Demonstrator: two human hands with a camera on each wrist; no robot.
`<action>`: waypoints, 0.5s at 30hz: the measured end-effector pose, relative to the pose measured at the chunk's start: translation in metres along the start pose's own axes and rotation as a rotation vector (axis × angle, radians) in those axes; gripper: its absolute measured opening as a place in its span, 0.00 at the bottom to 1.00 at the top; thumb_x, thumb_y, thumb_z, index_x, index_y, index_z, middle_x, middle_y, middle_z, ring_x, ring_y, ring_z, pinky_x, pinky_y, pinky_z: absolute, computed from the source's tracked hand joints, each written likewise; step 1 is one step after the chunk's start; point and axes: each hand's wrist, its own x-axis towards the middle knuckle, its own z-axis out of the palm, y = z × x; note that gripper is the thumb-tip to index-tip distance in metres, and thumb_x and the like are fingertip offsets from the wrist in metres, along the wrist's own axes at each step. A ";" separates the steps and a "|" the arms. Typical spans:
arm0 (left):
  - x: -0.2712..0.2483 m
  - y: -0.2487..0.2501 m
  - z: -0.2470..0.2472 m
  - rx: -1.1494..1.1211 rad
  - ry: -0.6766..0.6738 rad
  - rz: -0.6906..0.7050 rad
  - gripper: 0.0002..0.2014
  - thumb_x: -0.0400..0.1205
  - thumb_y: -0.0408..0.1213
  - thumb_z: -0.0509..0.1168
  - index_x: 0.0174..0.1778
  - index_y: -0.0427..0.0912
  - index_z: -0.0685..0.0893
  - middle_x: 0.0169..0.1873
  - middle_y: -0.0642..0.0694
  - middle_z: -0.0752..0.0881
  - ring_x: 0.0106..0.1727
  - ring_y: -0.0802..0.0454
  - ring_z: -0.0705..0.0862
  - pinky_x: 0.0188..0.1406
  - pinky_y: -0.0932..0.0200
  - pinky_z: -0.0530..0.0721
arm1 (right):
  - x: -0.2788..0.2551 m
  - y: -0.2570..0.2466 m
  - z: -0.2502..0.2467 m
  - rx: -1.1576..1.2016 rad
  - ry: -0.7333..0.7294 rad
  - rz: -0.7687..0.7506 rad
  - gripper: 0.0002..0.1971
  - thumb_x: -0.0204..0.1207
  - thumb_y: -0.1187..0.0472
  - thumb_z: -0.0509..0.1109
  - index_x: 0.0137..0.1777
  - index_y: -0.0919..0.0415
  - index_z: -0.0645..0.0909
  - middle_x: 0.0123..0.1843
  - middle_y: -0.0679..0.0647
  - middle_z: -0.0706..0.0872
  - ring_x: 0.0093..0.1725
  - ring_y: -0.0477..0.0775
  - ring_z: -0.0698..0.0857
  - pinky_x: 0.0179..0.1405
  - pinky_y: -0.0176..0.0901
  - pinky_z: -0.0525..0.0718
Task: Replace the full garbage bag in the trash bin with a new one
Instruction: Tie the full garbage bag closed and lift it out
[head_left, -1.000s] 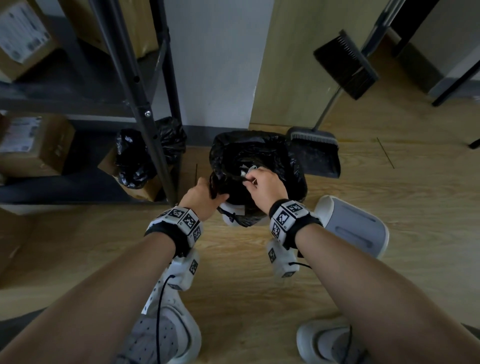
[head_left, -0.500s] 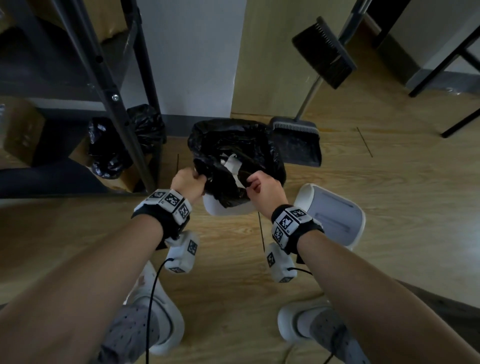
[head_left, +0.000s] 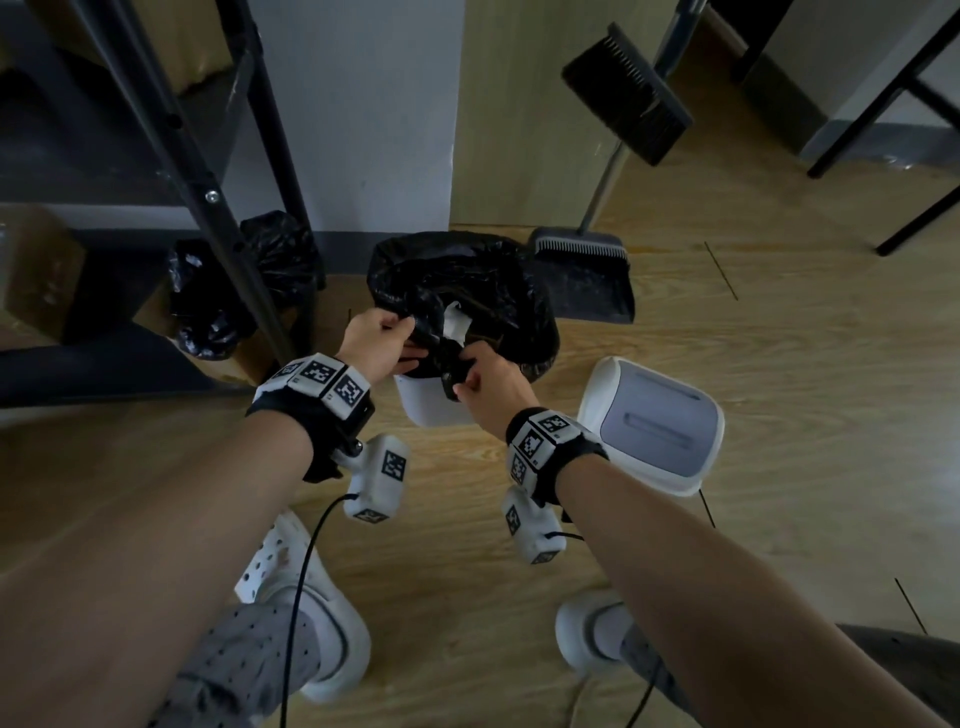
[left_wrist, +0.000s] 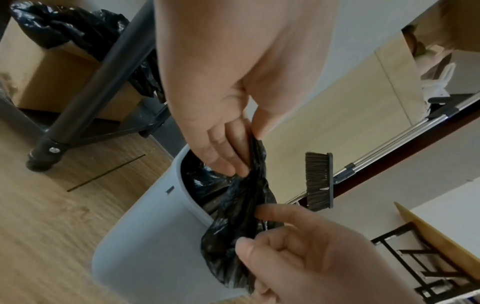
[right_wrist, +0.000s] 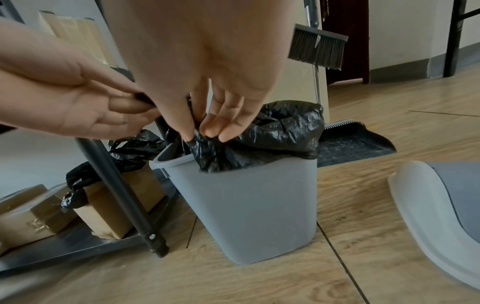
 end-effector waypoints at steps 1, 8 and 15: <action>0.001 0.000 0.001 -0.018 0.000 -0.006 0.13 0.85 0.35 0.59 0.62 0.32 0.75 0.52 0.35 0.84 0.38 0.50 0.87 0.33 0.62 0.88 | 0.001 0.002 -0.001 0.010 0.045 -0.005 0.16 0.77 0.64 0.67 0.64 0.60 0.71 0.43 0.55 0.82 0.44 0.59 0.84 0.41 0.54 0.85; 0.002 0.012 0.010 -0.091 0.001 -0.011 0.02 0.83 0.33 0.62 0.49 0.39 0.77 0.52 0.33 0.87 0.44 0.43 0.88 0.44 0.54 0.88 | 0.010 0.012 -0.007 -0.036 -0.035 0.022 0.10 0.76 0.60 0.67 0.56 0.59 0.79 0.31 0.49 0.78 0.38 0.56 0.82 0.37 0.47 0.82; 0.002 0.024 0.015 0.031 -0.059 0.072 0.16 0.78 0.21 0.58 0.57 0.38 0.83 0.40 0.41 0.86 0.40 0.47 0.85 0.53 0.49 0.86 | 0.021 0.019 -0.019 -0.063 0.009 0.051 0.09 0.79 0.61 0.63 0.54 0.62 0.81 0.45 0.62 0.87 0.45 0.63 0.86 0.42 0.53 0.86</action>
